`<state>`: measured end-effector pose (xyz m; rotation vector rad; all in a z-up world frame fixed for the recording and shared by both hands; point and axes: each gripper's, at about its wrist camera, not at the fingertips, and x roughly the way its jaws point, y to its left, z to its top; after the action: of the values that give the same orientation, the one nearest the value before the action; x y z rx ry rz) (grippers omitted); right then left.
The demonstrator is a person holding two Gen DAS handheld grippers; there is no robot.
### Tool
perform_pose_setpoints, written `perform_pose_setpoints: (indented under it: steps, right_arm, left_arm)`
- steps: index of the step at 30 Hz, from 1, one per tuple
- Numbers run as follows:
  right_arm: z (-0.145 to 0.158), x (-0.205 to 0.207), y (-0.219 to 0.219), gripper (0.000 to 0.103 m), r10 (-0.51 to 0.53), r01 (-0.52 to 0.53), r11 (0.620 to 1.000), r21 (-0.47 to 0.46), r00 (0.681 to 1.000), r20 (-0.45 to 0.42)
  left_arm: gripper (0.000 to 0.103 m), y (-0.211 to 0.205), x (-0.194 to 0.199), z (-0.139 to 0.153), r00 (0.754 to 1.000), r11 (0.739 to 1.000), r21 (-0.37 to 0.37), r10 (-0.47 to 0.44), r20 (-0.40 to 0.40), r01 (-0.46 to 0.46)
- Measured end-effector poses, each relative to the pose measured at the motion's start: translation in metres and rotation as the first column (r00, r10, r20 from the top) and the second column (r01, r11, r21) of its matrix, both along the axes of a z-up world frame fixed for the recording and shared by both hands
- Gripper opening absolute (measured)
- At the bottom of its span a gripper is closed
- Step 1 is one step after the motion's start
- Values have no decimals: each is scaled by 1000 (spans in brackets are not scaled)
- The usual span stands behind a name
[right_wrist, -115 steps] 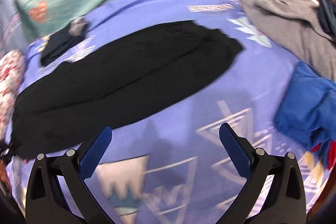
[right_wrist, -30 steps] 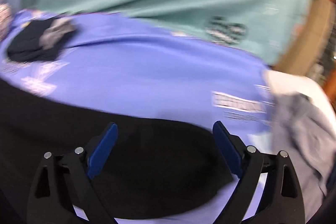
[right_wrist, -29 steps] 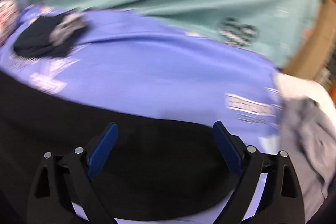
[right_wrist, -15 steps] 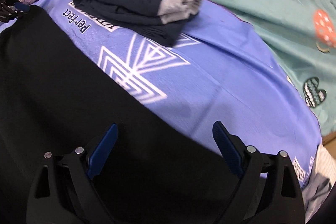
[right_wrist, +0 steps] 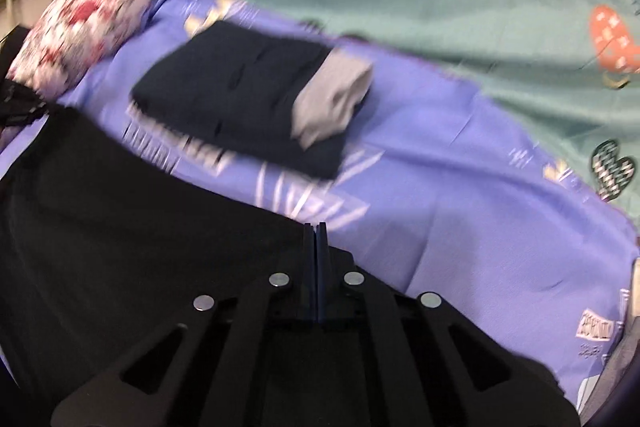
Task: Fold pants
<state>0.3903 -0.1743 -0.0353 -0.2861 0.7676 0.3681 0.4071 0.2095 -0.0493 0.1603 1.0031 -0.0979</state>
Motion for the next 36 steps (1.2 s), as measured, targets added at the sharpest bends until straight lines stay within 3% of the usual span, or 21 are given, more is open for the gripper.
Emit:
perform_pose_setpoints:
  steps: [2,5,7,9,10,11,12,14,18,21,23,26,30,31,32,33,36]
  right_arm:
    - [-4,12,6,0,-35,36,999,-17,999,2]
    - [-35,26,12,1,-130,132,976,-176,991,24]
    - [-54,34,12,8,-168,159,961,-226,986,-20]
    - [-45,31,2,24,-194,190,970,-149,981,-11]
    - [-39,29,-7,44,-208,206,974,-97,978,-16]
    - [-31,26,-16,52,-221,220,975,-41,975,-19]
    - [-23,21,-28,53,-229,230,973,21,973,-26]
    - [-14,14,-47,54,-226,229,971,69,973,-48]
    - [-15,2,-66,55,-231,235,969,73,971,-69]
    - [-21,-11,-75,54,-248,250,967,41,967,-60]
    - [-27,-17,-84,54,-265,269,962,49,961,-74]
    - [-33,-23,-92,55,-278,283,957,55,956,-91]
    - [-36,-22,-92,54,-287,289,957,17,955,-79]
    - [-36,-21,-93,54,-289,291,956,20,954,-80]
    - [-35,-20,-93,54,-284,288,957,31,955,-86]
    - [-35,-19,-94,55,-274,278,960,35,957,-93]
    - [-40,-8,-86,58,-239,236,971,-49,968,-80]
  left_arm:
    - [1,2,4,3,999,1000,-7,30,16,-30]
    - [1,7,12,-6,995,995,3,98,8,-98]
    - [2,12,16,-14,989,988,48,149,-1,-149]
    - [19,19,16,-18,987,988,10,153,-44,-153]
    - [52,22,16,-18,987,989,1,148,-58,-149]
    - [86,25,14,-16,988,989,3,146,-54,-146]
    - [92,27,10,-11,989,990,7,143,-29,-143]
    - [92,31,2,-2,993,993,4,114,8,-114]
    - [92,48,0,0,993,993,3,117,-23,-116]
    - [90,58,-3,-10,990,990,35,139,-40,-137]
    - [83,63,-4,-15,989,989,46,140,-41,-138]
    - [82,63,-6,-24,991,993,35,118,-55,-117]
    - [82,48,-3,-43,993,994,91,73,-91,-65]
    - [75,46,-3,-45,993,994,87,70,-94,-61]
    - [49,43,-4,-46,994,996,68,61,-94,-55]
    - [46,40,-5,-45,993,998,43,49,-103,-45]
    - [40,24,-12,-41,998,992,124,14,-56,-7]
